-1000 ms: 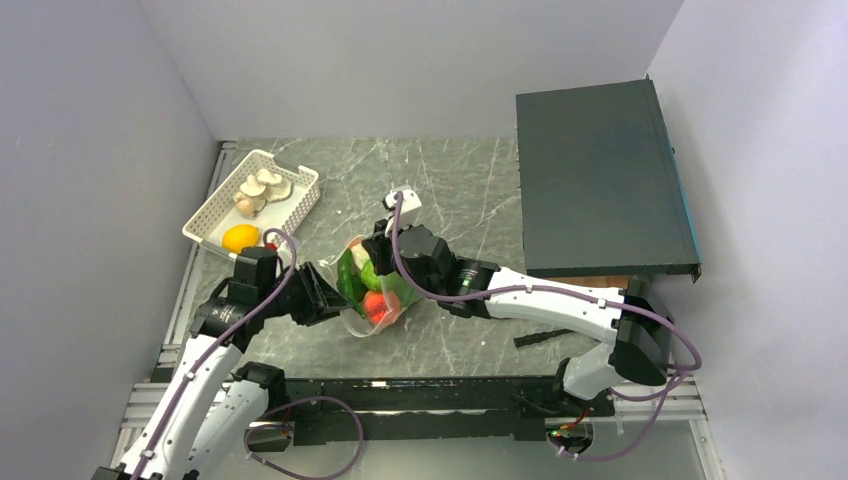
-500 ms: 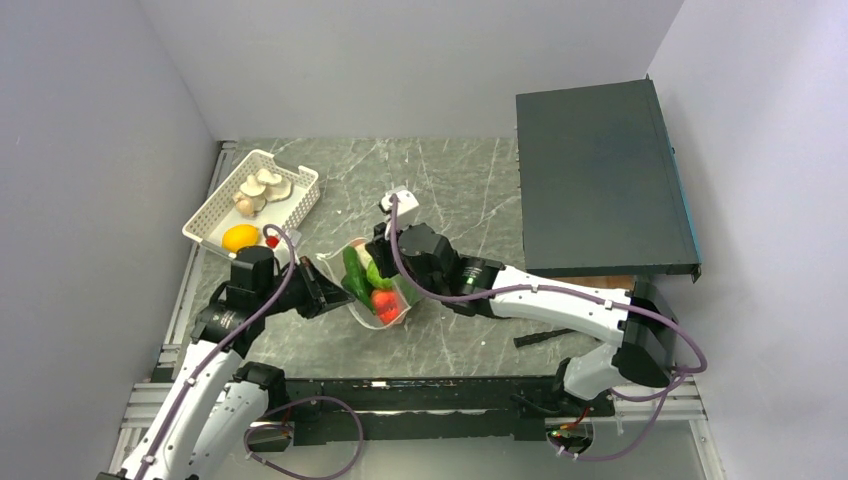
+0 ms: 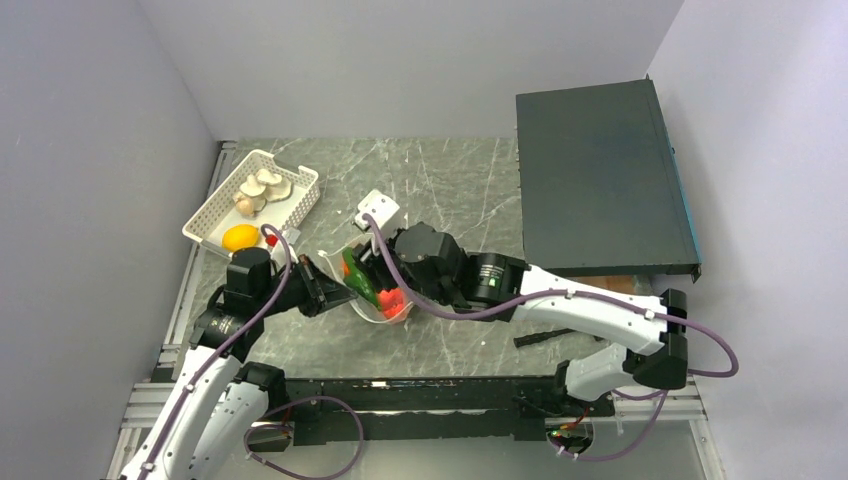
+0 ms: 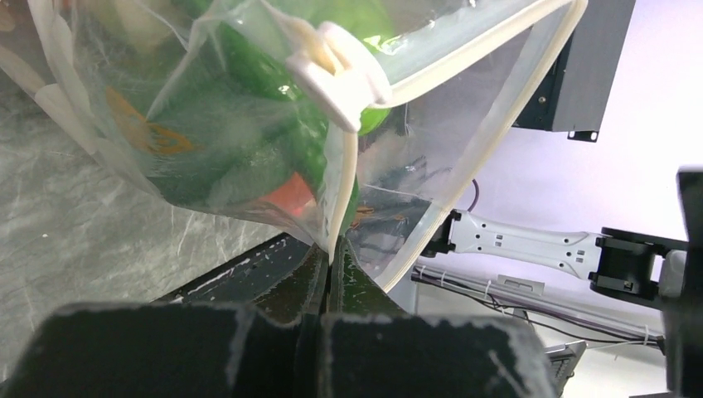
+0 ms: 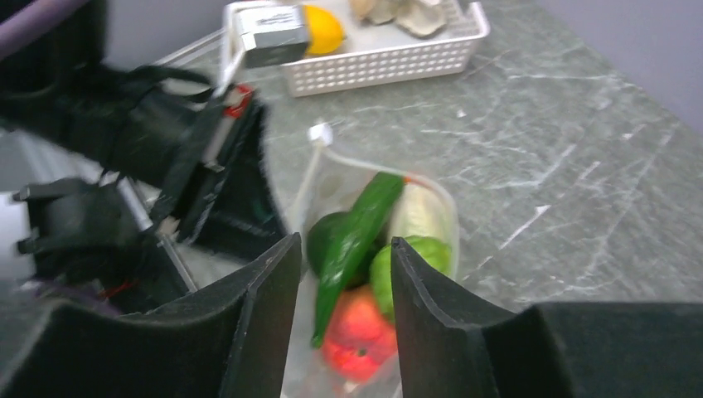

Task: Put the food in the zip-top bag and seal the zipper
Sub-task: Adjust the fake vegetable in the zipper food storage bag.

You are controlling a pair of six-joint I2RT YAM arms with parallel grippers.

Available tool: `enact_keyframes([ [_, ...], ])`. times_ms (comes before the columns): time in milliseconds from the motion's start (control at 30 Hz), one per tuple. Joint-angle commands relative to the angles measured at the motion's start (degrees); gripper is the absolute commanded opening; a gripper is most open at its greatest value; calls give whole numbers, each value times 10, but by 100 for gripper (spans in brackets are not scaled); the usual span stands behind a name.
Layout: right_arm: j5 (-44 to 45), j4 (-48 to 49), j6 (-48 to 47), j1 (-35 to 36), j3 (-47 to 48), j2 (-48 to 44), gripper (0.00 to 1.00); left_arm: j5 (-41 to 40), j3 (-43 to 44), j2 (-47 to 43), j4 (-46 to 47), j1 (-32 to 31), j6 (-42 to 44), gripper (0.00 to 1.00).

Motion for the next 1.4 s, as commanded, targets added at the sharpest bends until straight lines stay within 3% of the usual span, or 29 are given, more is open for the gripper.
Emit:
enact_keyframes([
  [0, -71, 16, -6, 18, -33, -50, 40, 26, 0, -1, 45, 0, -14, 0],
  [100, -83, 117, -1, 22, -119, -87, 28, 32, -6, 0, 58, 0, -27, 0],
  [167, -86, 137, -1, 22, -134, -85, 26, 35, -14, -2, 71, 0, -33, 0],
  [433, -83, 115, 34, 17, -136, -16, 27, 35, -29, -20, 71, 0, -49, 0],
  [1133, -27, 177, 52, 8, -205, 24, 27, 28, -18, -27, 44, 0, -55, 0],
  [1367, -31, 178, 56, 4, -203, 44, 36, 26, -4, -28, 33, 0, -50, 0],
])
